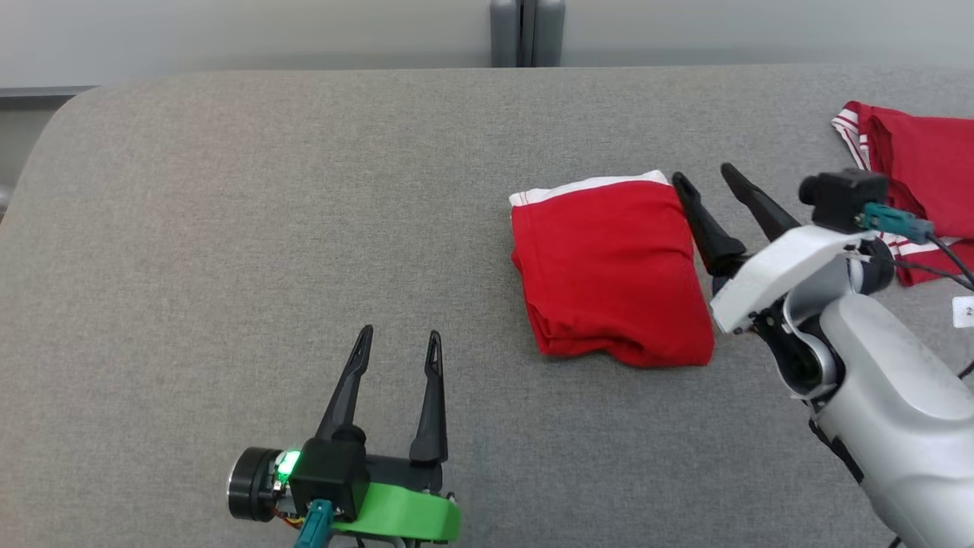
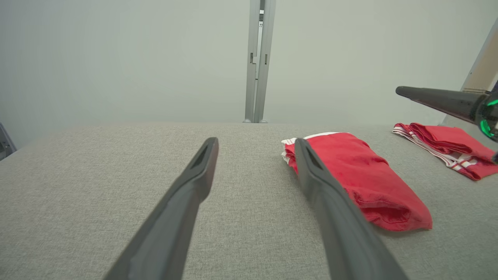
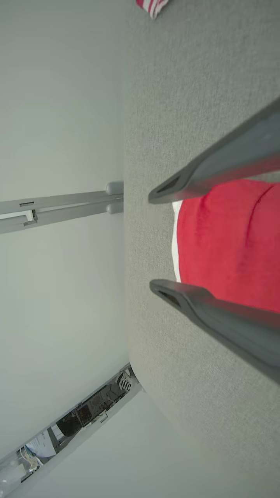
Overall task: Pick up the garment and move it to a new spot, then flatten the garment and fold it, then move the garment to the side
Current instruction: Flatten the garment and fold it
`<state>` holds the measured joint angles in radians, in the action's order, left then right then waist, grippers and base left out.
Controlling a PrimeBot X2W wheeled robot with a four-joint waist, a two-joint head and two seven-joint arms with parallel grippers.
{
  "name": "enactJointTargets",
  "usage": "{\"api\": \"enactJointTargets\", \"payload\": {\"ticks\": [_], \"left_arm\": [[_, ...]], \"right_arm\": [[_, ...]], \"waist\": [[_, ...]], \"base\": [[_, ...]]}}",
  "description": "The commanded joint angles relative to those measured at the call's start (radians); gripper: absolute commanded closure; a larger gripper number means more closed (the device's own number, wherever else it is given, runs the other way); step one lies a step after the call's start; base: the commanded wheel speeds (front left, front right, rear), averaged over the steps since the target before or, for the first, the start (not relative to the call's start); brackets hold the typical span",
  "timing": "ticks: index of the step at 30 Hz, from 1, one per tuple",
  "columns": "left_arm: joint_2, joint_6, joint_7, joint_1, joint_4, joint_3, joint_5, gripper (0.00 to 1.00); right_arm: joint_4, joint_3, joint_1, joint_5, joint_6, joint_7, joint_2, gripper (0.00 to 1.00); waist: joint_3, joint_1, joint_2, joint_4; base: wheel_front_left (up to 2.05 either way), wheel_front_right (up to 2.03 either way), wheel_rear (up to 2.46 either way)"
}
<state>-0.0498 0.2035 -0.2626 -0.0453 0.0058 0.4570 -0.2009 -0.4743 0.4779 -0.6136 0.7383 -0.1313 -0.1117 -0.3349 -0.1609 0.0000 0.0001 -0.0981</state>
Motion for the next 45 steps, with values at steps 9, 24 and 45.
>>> {"api": "enactJointTargets", "payload": {"ticks": [9, 24, 45], "left_arm": [[-0.002, -0.002, -0.003, 0.032, -0.009, -0.034, 0.017, 0.00], [-0.002, -0.024, -0.003, 0.167, -0.055, -0.209, 0.040, 0.00], [-0.002, -0.095, -0.001, 0.309, -0.042, -0.300, 0.063, 0.00]], "right_arm": [[0.025, 0.030, 0.153, 0.072, 0.001, -0.072, -0.119, 0.00], [0.229, -0.241, 0.452, -0.351, 0.001, -0.153, 0.049, 0.00], [0.385, -0.315, 0.716, -0.528, 0.001, -0.153, 0.205, 0.00]], "waist": [[0.035, 0.0000, -0.0001, 0.036], [0.148, 0.0000, -0.0001, 0.128], [0.239, 0.0000, -0.0001, 0.136]], "base": [[0.00, 0.00, 0.00], [0.00, 0.00, 0.00], [0.00, 0.00, 0.00]]}}
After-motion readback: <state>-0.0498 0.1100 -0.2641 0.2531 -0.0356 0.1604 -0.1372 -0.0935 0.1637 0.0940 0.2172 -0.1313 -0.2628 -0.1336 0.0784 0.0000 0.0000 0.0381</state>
